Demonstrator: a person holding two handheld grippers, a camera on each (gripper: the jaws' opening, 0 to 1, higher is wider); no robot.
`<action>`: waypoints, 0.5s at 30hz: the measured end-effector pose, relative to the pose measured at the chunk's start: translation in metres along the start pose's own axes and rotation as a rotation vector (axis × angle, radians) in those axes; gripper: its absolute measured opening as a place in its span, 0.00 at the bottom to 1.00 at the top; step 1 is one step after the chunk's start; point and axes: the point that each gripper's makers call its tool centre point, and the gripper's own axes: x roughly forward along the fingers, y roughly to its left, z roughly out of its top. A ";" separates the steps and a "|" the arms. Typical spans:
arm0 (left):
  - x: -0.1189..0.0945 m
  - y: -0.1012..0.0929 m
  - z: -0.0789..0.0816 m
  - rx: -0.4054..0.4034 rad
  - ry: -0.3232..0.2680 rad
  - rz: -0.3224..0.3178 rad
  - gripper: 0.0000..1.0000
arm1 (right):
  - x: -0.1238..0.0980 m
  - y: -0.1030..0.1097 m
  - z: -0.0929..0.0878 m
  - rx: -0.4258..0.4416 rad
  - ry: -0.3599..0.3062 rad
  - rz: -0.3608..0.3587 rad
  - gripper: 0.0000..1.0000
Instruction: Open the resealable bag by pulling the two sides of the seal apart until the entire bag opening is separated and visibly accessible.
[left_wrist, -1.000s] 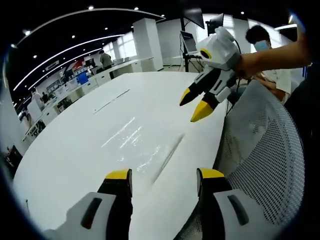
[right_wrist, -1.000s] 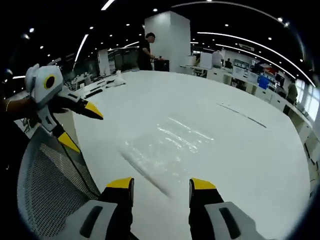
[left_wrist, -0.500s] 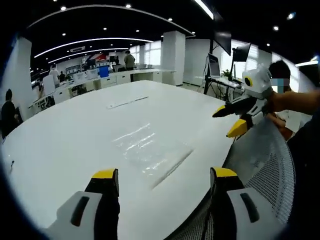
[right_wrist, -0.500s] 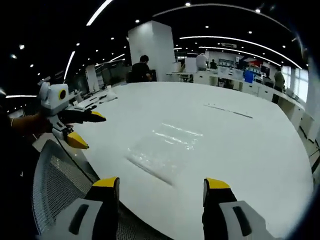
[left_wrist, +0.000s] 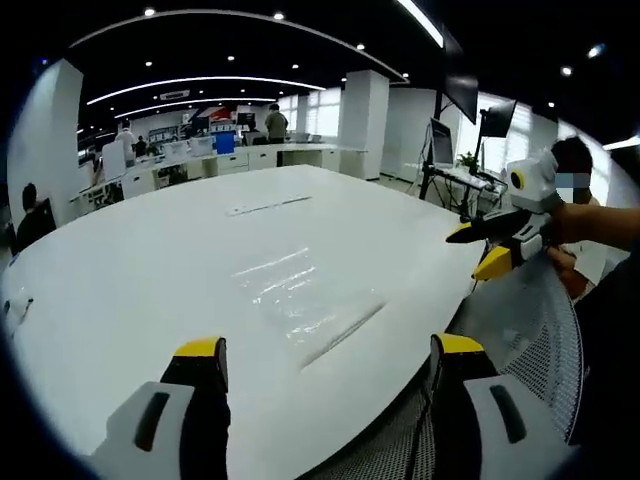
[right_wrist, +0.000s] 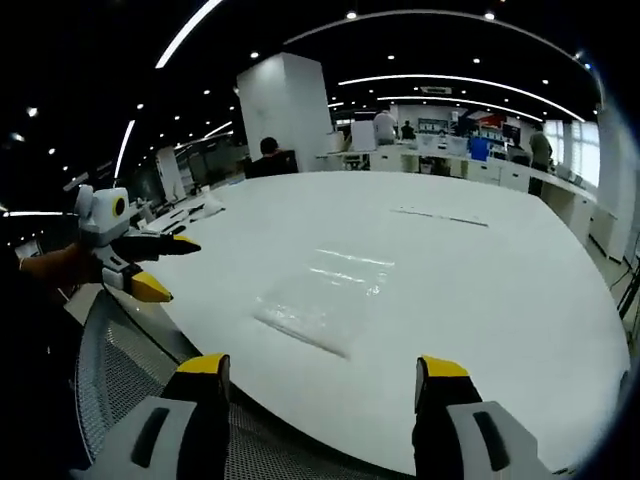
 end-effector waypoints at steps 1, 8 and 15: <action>-0.001 -0.001 0.000 -0.001 -0.003 0.000 0.81 | -0.001 0.001 0.000 0.003 -0.003 0.000 0.75; -0.001 -0.008 0.000 0.019 -0.001 -0.012 0.81 | -0.009 0.002 -0.002 0.010 -0.010 -0.011 0.74; 0.000 -0.012 0.001 0.028 0.005 -0.027 0.80 | -0.015 0.003 -0.003 0.018 -0.017 -0.023 0.74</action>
